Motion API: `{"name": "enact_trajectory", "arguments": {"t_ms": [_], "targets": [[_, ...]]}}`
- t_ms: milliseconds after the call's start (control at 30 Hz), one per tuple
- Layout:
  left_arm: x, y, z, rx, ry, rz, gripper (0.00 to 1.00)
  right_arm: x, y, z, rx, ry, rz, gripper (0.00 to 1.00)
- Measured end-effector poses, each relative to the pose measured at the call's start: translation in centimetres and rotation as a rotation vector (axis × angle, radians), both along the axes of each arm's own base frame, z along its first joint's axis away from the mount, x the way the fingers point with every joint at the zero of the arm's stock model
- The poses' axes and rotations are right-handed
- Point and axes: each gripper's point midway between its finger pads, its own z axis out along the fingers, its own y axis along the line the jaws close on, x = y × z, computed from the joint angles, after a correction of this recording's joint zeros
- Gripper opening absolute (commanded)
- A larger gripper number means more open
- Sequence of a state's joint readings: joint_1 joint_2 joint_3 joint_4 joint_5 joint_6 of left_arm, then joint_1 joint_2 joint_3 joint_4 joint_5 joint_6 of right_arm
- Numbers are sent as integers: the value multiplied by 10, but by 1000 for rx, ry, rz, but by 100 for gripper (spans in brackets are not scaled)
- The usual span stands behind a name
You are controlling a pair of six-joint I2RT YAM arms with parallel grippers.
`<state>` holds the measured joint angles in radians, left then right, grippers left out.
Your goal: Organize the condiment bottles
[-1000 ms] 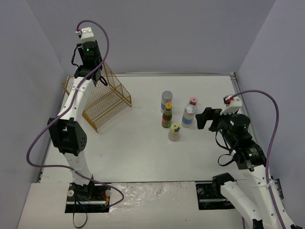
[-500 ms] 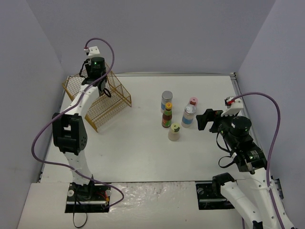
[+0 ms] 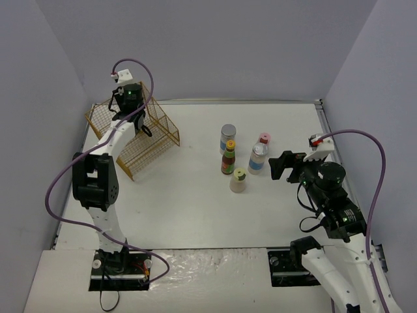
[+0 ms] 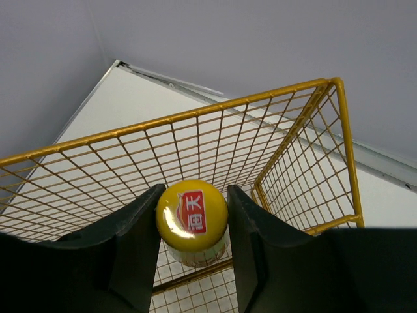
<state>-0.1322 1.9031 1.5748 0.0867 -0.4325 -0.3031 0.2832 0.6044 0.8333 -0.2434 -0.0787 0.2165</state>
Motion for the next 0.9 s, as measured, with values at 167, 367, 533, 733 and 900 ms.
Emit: {"name": "enact_trajectory", "arguments": {"t_ms": [167, 367, 533, 733, 900], "targets": [[0, 1, 1, -11, -10, 7, 67, -3, -1, 3, 3, -14, -2, 100], [-5, -2, 1, -20, 12, -7, 90, -5, 0, 6, 6, -25, 2, 100], [-17, -13, 19, -36, 50, -90, 97, -6, -1, 7, 7, -32, 2, 100], [-50, -64, 86, -95, -20, -356, 97, -10, -2, 12, 11, -53, 2, 100], [-100, -146, 122, -88, -97, -664, 97, -11, -2, 14, 12, -60, 5, 100]]}}
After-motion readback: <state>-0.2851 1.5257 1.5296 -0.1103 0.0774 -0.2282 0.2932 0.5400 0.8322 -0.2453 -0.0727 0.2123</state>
